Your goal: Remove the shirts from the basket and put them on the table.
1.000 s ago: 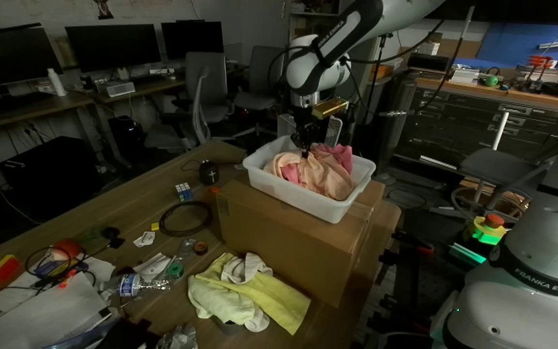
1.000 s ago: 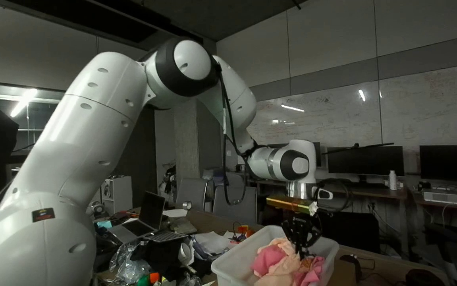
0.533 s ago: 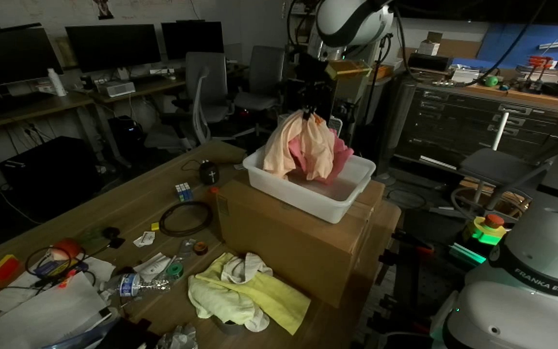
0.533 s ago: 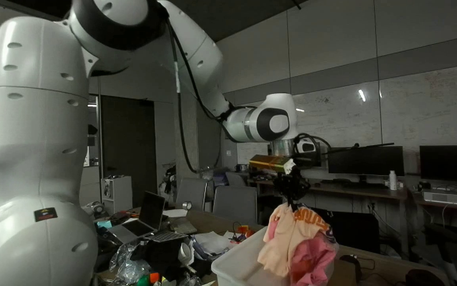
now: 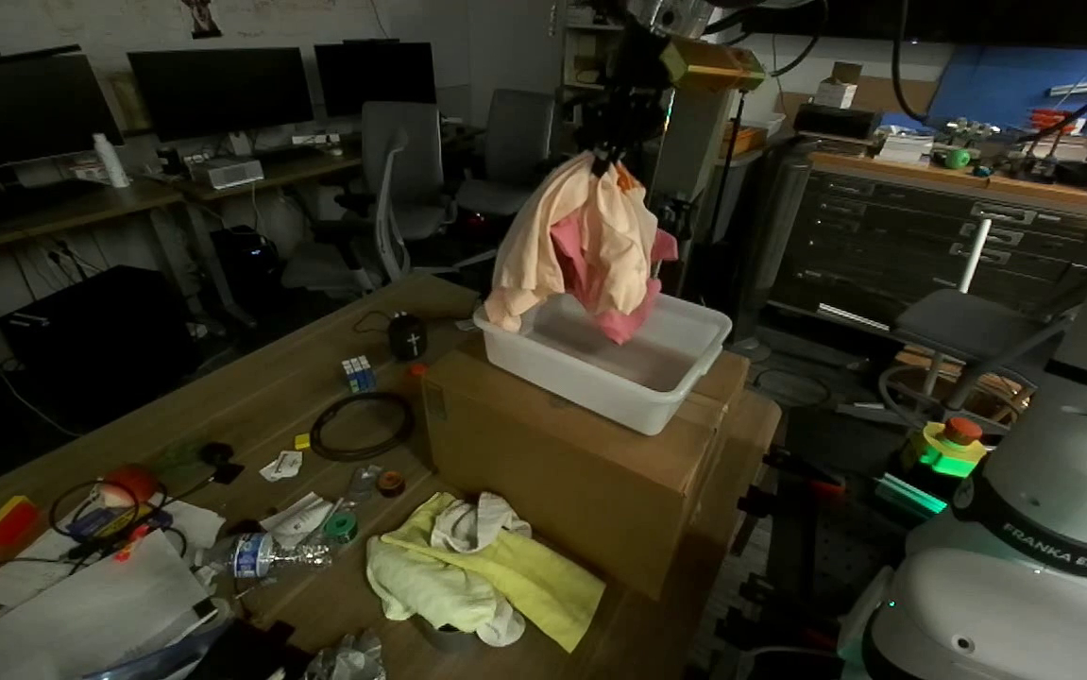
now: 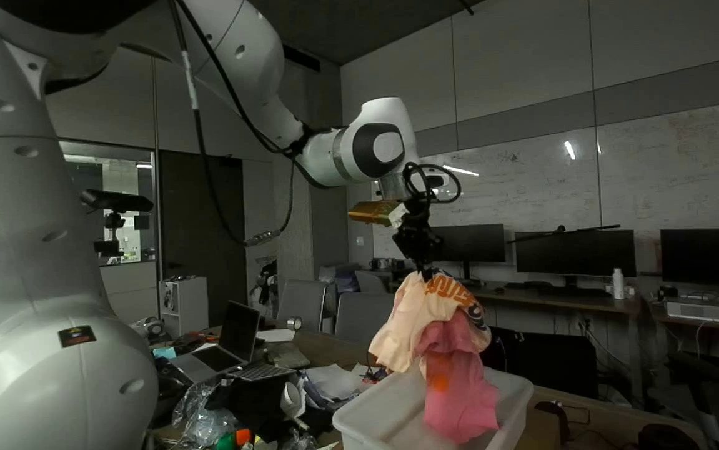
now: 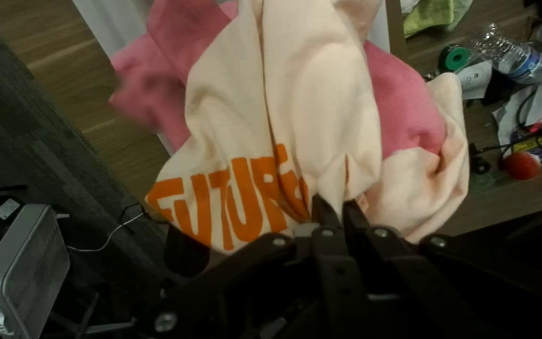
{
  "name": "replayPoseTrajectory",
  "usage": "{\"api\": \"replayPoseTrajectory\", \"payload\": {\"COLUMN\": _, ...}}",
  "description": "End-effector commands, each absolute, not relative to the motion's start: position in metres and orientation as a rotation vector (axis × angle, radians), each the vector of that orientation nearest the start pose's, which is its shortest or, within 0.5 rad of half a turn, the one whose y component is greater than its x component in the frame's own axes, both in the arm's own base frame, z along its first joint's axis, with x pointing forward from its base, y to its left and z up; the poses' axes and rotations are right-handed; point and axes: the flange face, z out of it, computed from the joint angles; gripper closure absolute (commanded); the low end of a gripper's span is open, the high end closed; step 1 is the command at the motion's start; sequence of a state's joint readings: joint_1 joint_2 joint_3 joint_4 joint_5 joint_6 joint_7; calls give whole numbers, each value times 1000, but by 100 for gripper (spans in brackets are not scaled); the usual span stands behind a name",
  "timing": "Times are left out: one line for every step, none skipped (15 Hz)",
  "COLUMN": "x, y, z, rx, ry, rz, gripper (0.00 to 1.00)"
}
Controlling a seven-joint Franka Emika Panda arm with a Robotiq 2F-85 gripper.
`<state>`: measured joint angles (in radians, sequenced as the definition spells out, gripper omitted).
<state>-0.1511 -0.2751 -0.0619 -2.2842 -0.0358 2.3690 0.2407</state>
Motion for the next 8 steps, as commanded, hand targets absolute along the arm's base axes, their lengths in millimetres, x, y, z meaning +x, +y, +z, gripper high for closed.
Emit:
{"api": "replayPoseTrajectory", "payload": {"x": 472, "y": -78, "z": 516, "rx": -3041, "ry": 590, "rz": -583, "gripper": 98}}
{"api": "replayPoseTrajectory", "payload": {"x": 472, "y": -69, "z": 516, "rx": -3063, "ry": 513, "rz": -529, "gripper": 98}}
{"api": "replayPoseTrajectory", "payload": {"x": 472, "y": -58, "z": 514, "rx": -3073, "ry": 425, "rz": -457, "gripper": 98}}
{"api": "replayPoseTrajectory", "payload": {"x": 473, "y": -46, "z": 511, "rx": -3080, "ry": 340, "rz": -380, "gripper": 98}}
{"api": "replayPoseTrajectory", "payload": {"x": 474, "y": -36, "z": 508, "rx": -3091, "ry": 269, "rz": -319, "gripper": 98}}
{"api": "replayPoseTrajectory", "payload": {"x": 474, "y": -23, "z": 504, "rx": -3099, "ry": 195, "rz": -253, "gripper": 98}}
{"api": "replayPoseTrajectory", "payload": {"x": 474, "y": -12, "z": 501, "rx": -3101, "ry": 121, "rz": -193, "gripper": 98}}
{"api": "replayPoseTrajectory", "payload": {"x": 473, "y": 1, "z": 498, "rx": -3103, "ry": 46, "rz": -137, "gripper": 98}}
